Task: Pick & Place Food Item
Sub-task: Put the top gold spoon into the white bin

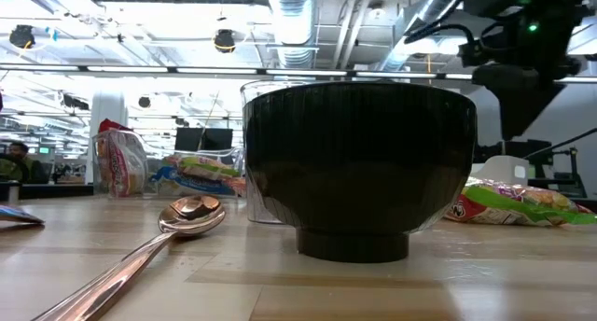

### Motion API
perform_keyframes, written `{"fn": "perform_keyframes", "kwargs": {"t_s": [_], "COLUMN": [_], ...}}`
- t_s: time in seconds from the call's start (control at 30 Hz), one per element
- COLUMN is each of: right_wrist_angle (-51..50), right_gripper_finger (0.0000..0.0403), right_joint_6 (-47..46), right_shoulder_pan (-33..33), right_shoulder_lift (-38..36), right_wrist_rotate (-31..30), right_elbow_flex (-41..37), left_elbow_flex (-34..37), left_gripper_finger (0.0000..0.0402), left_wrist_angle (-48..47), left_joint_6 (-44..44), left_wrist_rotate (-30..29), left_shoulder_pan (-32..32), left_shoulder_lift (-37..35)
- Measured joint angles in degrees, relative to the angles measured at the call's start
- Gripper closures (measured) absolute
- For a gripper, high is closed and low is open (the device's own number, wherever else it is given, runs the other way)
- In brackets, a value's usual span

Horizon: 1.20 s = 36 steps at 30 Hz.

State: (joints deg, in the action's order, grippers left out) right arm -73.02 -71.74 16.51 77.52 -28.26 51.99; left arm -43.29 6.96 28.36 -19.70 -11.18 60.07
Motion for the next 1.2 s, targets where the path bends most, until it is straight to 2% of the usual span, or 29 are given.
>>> {"fn": "perform_keyframes", "kwargs": {"t_s": [0.27, 0.6, 0.8, 0.93, 1.2], "right_wrist_angle": [-3.59, -5.63, -6.81, -7.38, -6.45], "right_gripper_finger": [0.0285, 0.0285, 0.0282, 0.0265, 0.0194], "right_joint_6": [-15.54, -31.50, -38.45, -41.95, -44.03], "right_shoulder_pan": [8.14, 18.71, 23.94, 25.18, 23.89], "right_shoulder_lift": [0.48, 0.56, 5.40, 8.39, 8.72], "right_wrist_rotate": [1.26, 2.89, 2.70, 4.03, 5.29], "right_elbow_flex": [0.02, 0.02, 0.00, 0.00, 0.00], "left_elbow_flex": [0.00, -0.01, 0.00, -0.02, 0.00], "left_gripper_finger": [0.0192, 0.0192, 0.0192, 0.0192, 0.0192], "left_wrist_angle": [6.76, 7.15, 7.15, 7.22, 7.22], "left_joint_6": [4.12, 2.88, 1.44, 1.35, 1.22], "left_wrist_rotate": [0.01, 0.01, 0.02, 0.02, 0.02], "left_shoulder_pan": [0.27, 3.65, 4.31, 4.31, 4.31], "left_shoulder_lift": [0.00, 0.00, 0.00, 0.00, 0.00]}}
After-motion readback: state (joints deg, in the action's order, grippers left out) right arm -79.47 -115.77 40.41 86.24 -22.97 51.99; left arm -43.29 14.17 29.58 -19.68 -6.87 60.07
